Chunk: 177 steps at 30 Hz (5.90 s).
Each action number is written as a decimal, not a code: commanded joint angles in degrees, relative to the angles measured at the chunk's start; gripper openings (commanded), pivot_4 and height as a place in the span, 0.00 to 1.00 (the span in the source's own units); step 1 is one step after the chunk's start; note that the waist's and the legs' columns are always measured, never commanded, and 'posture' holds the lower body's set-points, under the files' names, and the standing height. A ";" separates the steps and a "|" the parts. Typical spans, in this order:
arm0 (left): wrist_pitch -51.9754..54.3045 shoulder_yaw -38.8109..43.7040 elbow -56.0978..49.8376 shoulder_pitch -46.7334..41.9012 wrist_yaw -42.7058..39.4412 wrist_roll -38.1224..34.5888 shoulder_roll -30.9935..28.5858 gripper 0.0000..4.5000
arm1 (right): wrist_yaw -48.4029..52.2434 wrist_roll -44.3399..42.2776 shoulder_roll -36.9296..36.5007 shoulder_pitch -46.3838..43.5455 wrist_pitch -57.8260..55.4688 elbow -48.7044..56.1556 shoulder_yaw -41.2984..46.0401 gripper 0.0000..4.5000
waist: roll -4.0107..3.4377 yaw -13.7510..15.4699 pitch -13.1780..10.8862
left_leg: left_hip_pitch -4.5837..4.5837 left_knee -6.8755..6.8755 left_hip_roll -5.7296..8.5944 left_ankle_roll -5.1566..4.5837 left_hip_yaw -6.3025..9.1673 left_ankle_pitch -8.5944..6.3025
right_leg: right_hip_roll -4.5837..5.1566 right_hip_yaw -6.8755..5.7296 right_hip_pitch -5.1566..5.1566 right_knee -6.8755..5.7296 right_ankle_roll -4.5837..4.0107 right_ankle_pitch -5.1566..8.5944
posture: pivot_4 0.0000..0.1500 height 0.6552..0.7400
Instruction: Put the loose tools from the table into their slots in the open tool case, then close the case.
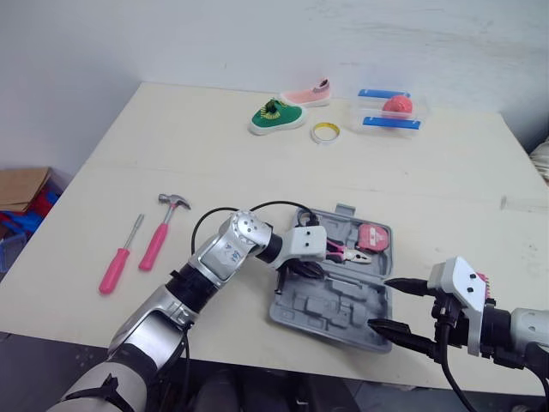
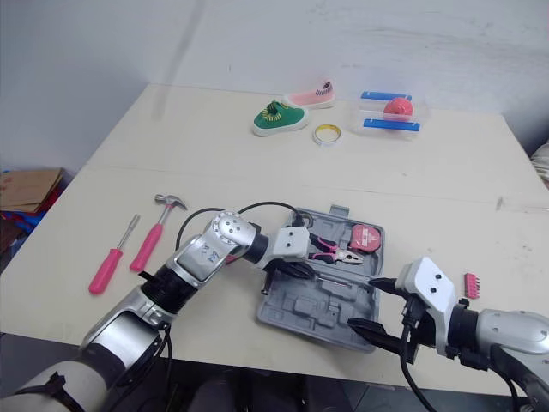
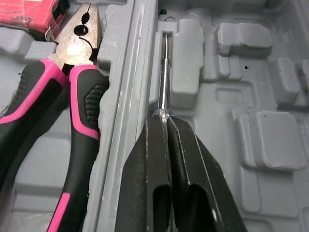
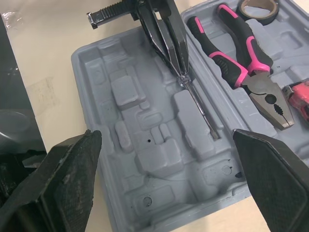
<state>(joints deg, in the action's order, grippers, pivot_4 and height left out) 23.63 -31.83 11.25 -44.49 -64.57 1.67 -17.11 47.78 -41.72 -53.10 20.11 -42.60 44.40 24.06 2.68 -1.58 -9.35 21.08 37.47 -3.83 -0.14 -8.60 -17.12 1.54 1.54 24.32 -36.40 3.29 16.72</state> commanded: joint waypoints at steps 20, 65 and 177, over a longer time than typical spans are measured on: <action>21.09 72.27 -22.70 48.08 8.81 -28.29 -31.26 0.98 | 15.21 5.89 -4.31 10.19 3.13 -30.18 36.60 1.00 | -0.19 -0.22 -0.34 | -0.03 -0.29 0.00 0.22 0.15 0.19 | 0.07 -0.07 0.10 0.26 -1.13 0.69 | 1.00 0.89; 41.29 47.01 -20.57 28.18 42.40 -25.13 -25.61 0.98 | 1.73 -15.73 -2.14 -39.19 -4.56 -3.86 -12.12 1.00 | -0.58 -0.05 -0.43 | 0.17 -0.38 0.01 0.30 0.16 -0.11 | 0.32 -0.47 0.21 0.37 -0.29 0.12 | 1.00 0.89; -6.65 -8.49 1.17 7.17 -0.21 4.99 -2.58 0.01 | 8.00 1.44 0.79 7.01 0.78 0.20 12.96 1.00 | -0.41 0.06 0.25 | -0.15 -0.19 0.12 0.08 0.60 0.08 | -0.01 -0.43 -0.44 0.39 -0.03 0.01 | 1.00 0.89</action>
<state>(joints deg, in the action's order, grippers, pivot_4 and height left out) 13.96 -34.70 7.55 -39.96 -65.14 0.34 -18.45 56.00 -40.24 -52.81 26.86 -42.55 43.33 36.42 2.27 -1.52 -9.10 20.59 37.24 -3.71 -0.08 -7.95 -17.14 1.54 1.05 23.53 -35.87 3.24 16.75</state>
